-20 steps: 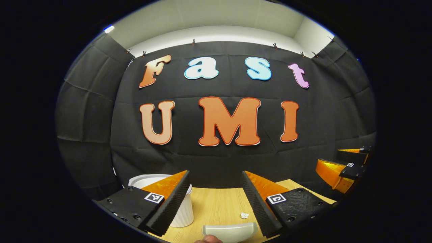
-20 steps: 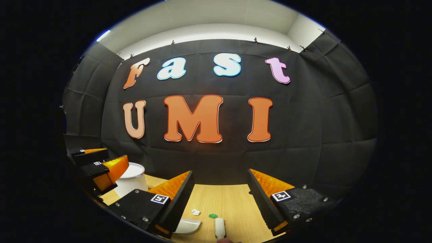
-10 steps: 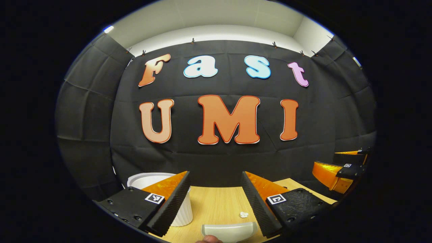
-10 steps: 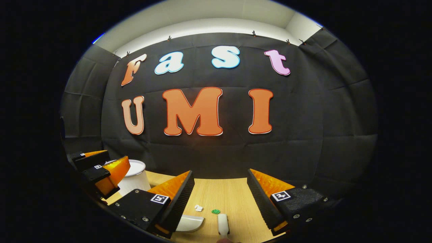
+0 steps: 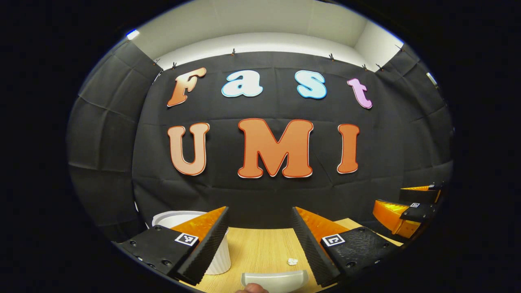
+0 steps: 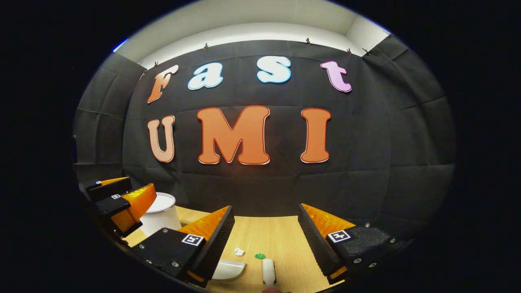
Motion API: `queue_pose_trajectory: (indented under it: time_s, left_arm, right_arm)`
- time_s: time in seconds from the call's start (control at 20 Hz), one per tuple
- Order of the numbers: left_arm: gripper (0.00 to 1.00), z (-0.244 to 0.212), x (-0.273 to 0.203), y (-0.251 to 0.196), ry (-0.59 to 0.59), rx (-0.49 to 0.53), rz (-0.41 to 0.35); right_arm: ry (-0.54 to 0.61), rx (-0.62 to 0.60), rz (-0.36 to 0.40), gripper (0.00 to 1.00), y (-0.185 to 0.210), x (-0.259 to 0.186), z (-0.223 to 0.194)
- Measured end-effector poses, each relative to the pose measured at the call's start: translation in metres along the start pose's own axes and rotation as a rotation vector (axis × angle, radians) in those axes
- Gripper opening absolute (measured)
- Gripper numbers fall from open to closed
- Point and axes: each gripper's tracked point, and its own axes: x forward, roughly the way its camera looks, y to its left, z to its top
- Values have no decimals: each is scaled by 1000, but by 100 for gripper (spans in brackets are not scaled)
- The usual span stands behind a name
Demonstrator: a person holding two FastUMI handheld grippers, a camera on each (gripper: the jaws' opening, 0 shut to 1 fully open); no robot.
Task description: Pick up the small broom and dustpan from the desktop, sweep the trash into the dustpan with the broom, and then empty the trash into the garbage bin.
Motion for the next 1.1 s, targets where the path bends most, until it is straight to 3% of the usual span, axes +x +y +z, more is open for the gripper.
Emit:
queue_pose_trajectory:
  time_s: [0.15, 0.3, 0.5, 0.65, 0.85, 1.0, 1.1]
  left_arm:
    - [93, -3, 2, -2, 4, 1, -4]
    - [94, -39, 8, -10, 123, -39, -33]
    - [95, -113, 2, -26, 375, -105, -89]
    - [95, -166, -9, -31, 542, -85, -98]
    - [95, -242, -51, -55, 857, -116, -149]
    - [97, -276, -81, -49, 1084, -90, -114]
    - [98, -291, -87, -48, 1192, -129, -96]
  right_arm:
    - [-2, -13, -1, 94, -1, 1, -2]
    - [56, -19, 5, 94, -3, 6, -26]
    - [211, 16, 5, 95, -9, 13, -78]
    - [333, 35, 20, 94, -11, 21, -120]
    - [630, 29, 89, 95, -10, 10, -211]
    - [817, 39, 134, 95, -9, -11, -260]
    - [864, 4, 136, 95, -17, -11, -279]
